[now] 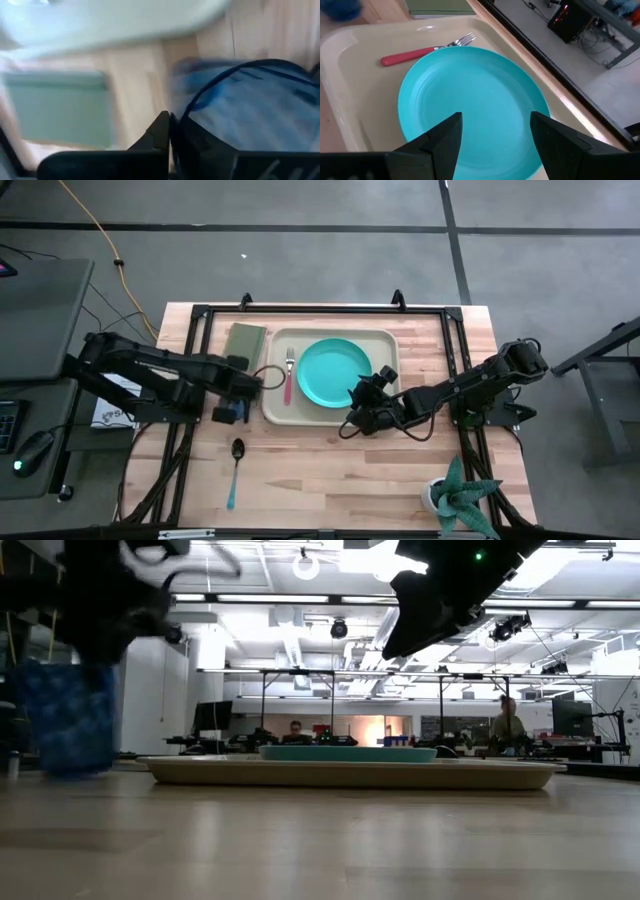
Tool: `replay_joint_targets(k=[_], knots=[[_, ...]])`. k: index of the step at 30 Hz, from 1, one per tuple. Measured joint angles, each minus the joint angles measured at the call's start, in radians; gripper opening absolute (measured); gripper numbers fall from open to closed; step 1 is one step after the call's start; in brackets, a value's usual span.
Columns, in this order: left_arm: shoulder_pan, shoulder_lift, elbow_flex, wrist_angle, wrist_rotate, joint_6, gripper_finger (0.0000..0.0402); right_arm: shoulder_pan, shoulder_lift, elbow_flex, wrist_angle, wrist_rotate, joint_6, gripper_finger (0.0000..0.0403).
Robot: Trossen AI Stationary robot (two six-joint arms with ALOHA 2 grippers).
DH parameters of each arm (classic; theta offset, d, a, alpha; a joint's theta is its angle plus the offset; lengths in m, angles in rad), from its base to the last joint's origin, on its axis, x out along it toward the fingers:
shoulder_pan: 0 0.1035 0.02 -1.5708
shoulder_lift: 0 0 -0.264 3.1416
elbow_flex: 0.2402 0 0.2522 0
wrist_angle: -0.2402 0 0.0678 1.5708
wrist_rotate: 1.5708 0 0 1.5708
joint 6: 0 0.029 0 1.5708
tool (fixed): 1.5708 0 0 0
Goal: Pick and place plate/cup/fork/spoon on tray
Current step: Put the blue cup on the top right of the green plate
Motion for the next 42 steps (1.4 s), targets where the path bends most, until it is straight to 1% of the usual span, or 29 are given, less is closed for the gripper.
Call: replay_joint_targets(k=[3,5,8,10,12,14,17,20,24,28,31,33,38,42], knots=[[0.016,-0.015,0.106,0.003,-0.04,0.006,0.0003,0.0,0.0,0.0,-0.001,0.002,-0.01,0.0227],[0.024,-0.029,0.18,0.007,-0.098,-0.001,0.0002,0.0,0.0,0.0,0.0,0.002,-0.005,0.0227],[0.031,-0.037,0.261,0.059,-0.181,-0.061,0.0001,0.0,0.0,0.0,0.0,0.001,0.005,0.0227],[0.032,-0.038,0.288,0.153,-0.217,-0.103,0.0001,0.0,0.0,0.0,0.0,0.005,0.001,0.0227],[0.041,-0.035,0.291,0.285,-0.233,-0.111,0.0001,0.0,0.0,0.0,0.0,0.015,-0.013,0.0227],[0.062,-0.012,0.291,0.409,-0.238,-0.089,0.0,0.006,-0.002,0.0,0.0,0.029,-0.031,0.0227],[0.128,0.049,0.291,0.552,-0.242,-0.025,0.0,0.03,-0.034,0.002,-0.006,0.057,-0.056,0.0227],[0.222,0.131,0.314,0.637,-0.211,0.019,0.0,0.068,-0.097,0.004,-0.02,0.099,-0.065,0.0227],[0.339,0.283,0.398,0.733,-0.061,0.01,0.0,0.112,-0.189,0.005,-0.028,0.152,-0.07,0.0227],[0.394,0.45,0.509,0.857,0.027,-0.002,0.0,0.128,-0.236,0.005,-0.029,0.157,-0.055,0.0227],[0.407,0.574,0.597,0.938,0.039,-0.024,0.0,0.135,-0.238,0.005,-0.036,0.159,-0.06,0.0227],[0.41,0.655,0.662,0.951,0.04,-0.031,0.0,0.137,-0.238,0.005,-0.04,0.158,-0.059,0.0227],[0.415,0.832,0.797,0.885,0.047,-0.058,0.0,0.142,-0.238,0.005,-0.05,0.136,-0.053,0.0227],[0.415,0.91,0.854,0.873,0.047,-0.061,0.0,0.155,-0.238,0.005,-0.053,0.137,-0.052,0.0227]])
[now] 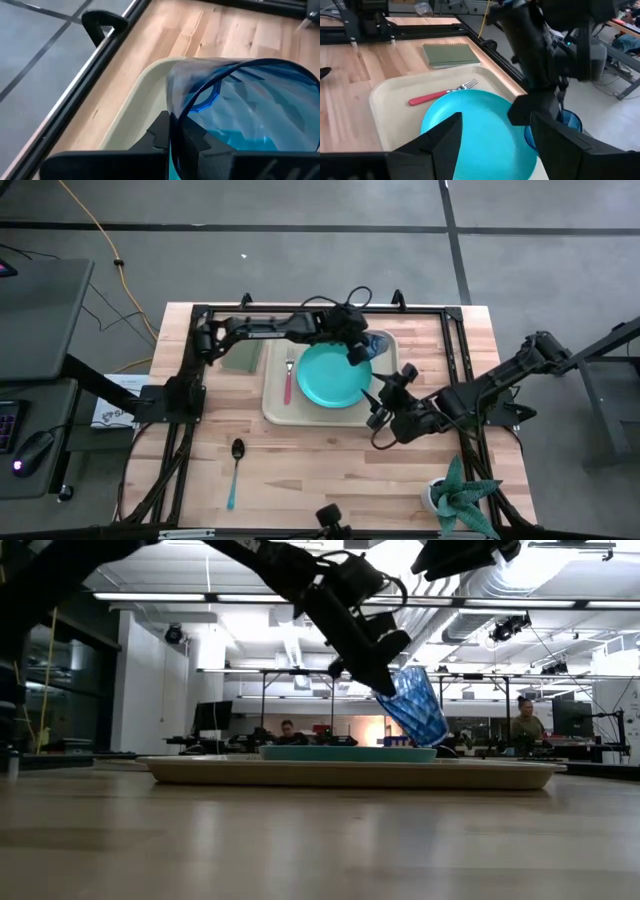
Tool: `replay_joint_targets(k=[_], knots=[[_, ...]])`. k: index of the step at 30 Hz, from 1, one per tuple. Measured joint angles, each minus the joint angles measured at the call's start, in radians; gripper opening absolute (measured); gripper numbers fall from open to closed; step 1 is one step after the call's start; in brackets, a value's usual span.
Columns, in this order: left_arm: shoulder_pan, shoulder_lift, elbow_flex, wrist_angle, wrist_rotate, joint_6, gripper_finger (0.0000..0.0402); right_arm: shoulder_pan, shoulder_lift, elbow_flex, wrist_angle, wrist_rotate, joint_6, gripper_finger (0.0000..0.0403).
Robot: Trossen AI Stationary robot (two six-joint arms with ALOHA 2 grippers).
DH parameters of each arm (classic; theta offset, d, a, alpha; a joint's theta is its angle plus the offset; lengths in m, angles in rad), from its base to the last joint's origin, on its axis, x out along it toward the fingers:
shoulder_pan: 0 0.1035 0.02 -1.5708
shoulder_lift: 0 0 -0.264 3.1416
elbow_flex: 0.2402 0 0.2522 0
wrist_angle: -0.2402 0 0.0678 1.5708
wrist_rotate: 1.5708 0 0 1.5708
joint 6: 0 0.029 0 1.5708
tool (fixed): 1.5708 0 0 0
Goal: Pick and place plate/cup/fork/spoon on tray
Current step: Put the blue cup on the top right of the green plate
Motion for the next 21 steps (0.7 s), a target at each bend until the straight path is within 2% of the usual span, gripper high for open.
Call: replay_joint_targets(k=[8,11,21], knots=[[0.015,0.024,0.026,-0.098,0.006,-0.011,0.0,0.025,0.003,-0.002,-0.024,0.0,0.027,0.0227],[0.033,0.024,0.037,-0.159,0.042,-0.023,0.0,0.03,0.003,-0.003,-0.027,0.0,0.041,0.0227],[0.062,0.024,0.037,-0.158,0.075,-0.056,0.0,0.03,0.003,-0.003,-0.038,0.001,0.054,0.0227]])
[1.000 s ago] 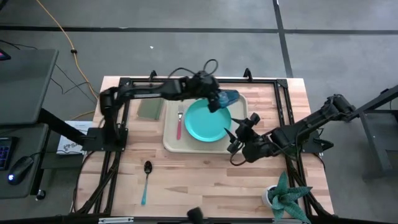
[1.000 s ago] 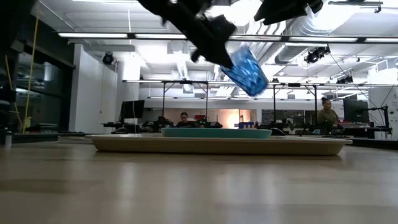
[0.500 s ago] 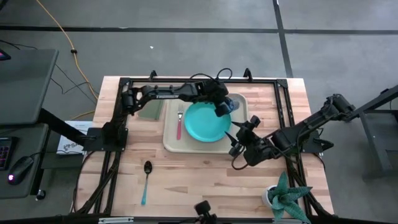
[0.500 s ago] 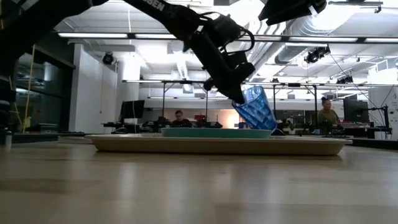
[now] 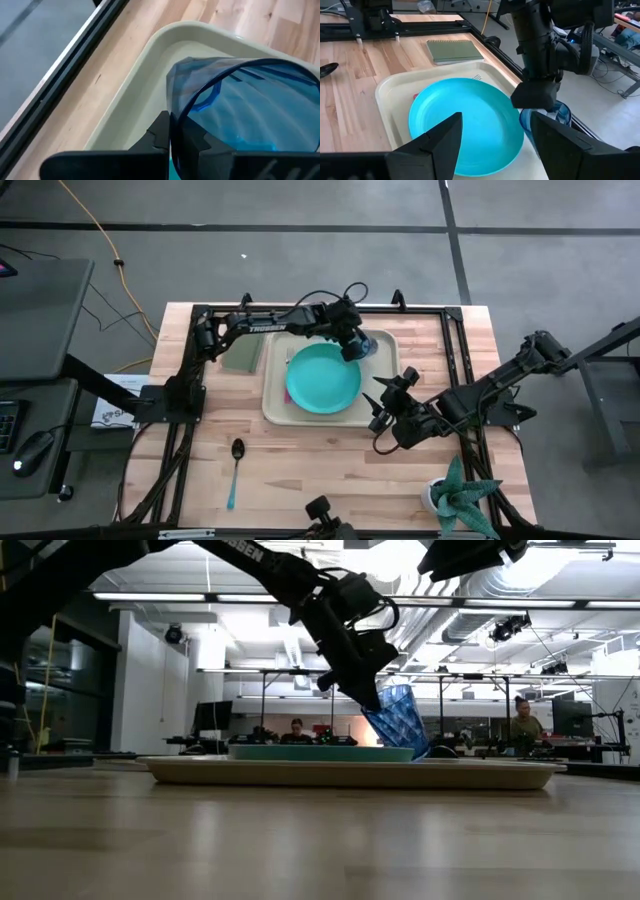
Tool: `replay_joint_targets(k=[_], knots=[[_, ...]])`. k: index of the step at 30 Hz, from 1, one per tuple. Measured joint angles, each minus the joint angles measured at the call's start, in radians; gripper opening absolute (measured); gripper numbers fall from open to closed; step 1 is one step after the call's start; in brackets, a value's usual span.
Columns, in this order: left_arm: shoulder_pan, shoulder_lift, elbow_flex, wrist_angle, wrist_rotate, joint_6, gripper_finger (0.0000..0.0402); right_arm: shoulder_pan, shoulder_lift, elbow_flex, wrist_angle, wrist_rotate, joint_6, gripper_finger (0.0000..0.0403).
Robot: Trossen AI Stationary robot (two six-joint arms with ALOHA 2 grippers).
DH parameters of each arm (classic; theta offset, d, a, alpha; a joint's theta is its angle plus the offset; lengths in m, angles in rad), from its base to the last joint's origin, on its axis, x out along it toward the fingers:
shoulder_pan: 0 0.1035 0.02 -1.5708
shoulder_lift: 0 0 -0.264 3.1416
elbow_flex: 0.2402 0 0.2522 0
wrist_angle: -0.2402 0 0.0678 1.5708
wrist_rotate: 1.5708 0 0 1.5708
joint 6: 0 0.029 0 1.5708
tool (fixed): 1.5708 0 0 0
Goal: Pick and place plate/cup/fork/spoon on tray
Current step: Put the blue cup on the top right of the green plate
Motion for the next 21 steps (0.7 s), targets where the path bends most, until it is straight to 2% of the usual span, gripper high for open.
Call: replay_joint_targets(k=[7,21], knots=[[0.024,0.0,0.0,-0.007,0.049,-0.057,0.0,0.0,0.0,0.0,0.0,-0.001,0.002,0.0227],[0.021,0.014,0.001,-0.014,0.049,-0.072,0.0003,0.0,0.0,-0.001,-0.008,-0.003,0.023,0.0227]])
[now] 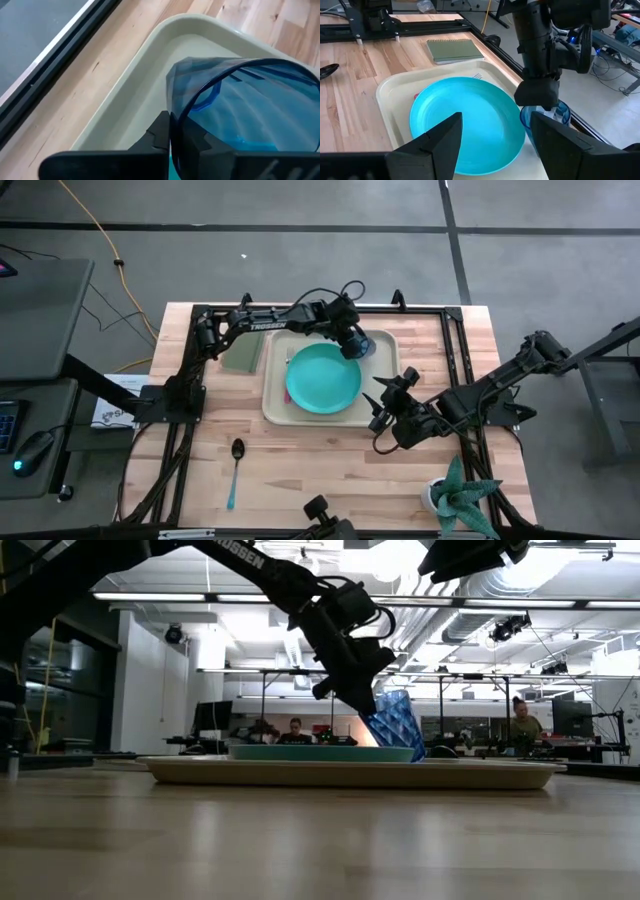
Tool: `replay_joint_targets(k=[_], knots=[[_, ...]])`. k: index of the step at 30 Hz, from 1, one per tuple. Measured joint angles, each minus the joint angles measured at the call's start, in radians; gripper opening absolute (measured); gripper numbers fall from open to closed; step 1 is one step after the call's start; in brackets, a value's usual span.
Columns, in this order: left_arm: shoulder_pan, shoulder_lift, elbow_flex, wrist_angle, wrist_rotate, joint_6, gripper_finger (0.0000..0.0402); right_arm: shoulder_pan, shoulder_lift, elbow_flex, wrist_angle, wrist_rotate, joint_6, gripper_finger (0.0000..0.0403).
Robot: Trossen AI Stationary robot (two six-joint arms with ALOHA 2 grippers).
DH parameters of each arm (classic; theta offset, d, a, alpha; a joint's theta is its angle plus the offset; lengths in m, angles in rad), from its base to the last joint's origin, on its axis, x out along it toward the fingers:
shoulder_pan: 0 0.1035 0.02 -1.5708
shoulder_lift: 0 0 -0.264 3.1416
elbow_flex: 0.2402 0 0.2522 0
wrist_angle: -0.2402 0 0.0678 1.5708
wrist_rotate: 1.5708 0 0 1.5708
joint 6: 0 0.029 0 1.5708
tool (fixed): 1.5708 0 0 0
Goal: Pick and place plate/cup/fork/spoon on tray
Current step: Put the blue cup on the top right of the green plate, then put the blue spoon on the left side of the pink fork
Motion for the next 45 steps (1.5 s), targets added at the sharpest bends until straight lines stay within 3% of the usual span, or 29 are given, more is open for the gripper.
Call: replay_joint_targets(k=[21,27,36,45], knots=[[-0.01,0.0,0.0,0.147,-0.003,0.031,0.0113,0.0,0.0,0.0,0.0,0.0,0.0,0.0227],[-0.011,0.003,0.0,0.248,-0.004,0.038,0.013,0.0,0.0,0.0,0.0,0.0,0.001,0.0227],[-0.011,-0.005,-0.001,0.231,-0.003,0.089,0.0134,0.0,0.0,0.0,0.0,0.0,0.0,0.0227],[-0.003,-0.252,-0.034,0.032,0.035,0.109,0.0131,0.0,0.0,0.0,-0.023,-0.002,0.025,0.0227]])
